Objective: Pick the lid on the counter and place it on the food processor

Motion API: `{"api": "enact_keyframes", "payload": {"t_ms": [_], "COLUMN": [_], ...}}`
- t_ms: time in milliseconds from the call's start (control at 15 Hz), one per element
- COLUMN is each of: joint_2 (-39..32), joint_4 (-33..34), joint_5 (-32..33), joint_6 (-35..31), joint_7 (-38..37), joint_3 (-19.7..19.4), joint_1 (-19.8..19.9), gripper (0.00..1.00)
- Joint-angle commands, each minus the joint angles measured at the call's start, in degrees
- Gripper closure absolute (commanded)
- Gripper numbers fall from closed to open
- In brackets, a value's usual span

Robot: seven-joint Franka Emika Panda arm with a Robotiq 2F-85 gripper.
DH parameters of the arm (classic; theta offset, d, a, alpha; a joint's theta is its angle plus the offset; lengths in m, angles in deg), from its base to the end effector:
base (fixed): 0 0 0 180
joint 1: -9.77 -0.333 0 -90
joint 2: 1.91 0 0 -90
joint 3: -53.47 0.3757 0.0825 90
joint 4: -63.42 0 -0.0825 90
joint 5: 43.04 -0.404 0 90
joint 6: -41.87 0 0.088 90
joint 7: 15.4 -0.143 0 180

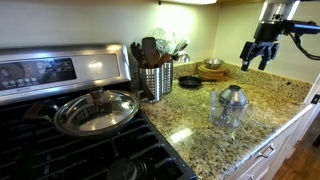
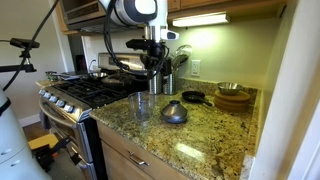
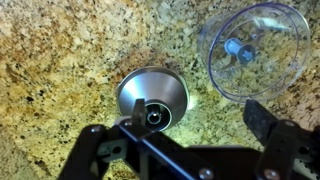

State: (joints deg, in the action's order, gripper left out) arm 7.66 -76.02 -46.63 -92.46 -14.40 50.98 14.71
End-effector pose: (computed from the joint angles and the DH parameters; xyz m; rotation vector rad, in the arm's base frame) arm 0.4770 -0.0597 0.3858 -3.0820 0.2377 -0.1256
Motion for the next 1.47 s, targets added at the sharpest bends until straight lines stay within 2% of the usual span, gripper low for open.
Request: {"api": "enact_keyframes", "payload": {"t_ms": [0, 933, 1400], "joint_2": [0.01, -4.13, -8.6], "joint_4": [0.08, -0.22, 2.61], "joint_5": [0.14, 1.68, 6.58], "joint_6": [0.12, -2.76, -8.35], "joint_7": [-0.09, -1.44, -7.09], "joint_3": [-0.55, 3.49, 2.06], "joint_1": [-0.54, -4.35, -2.84], "gripper": [0.0, 0.0, 0.0]}}
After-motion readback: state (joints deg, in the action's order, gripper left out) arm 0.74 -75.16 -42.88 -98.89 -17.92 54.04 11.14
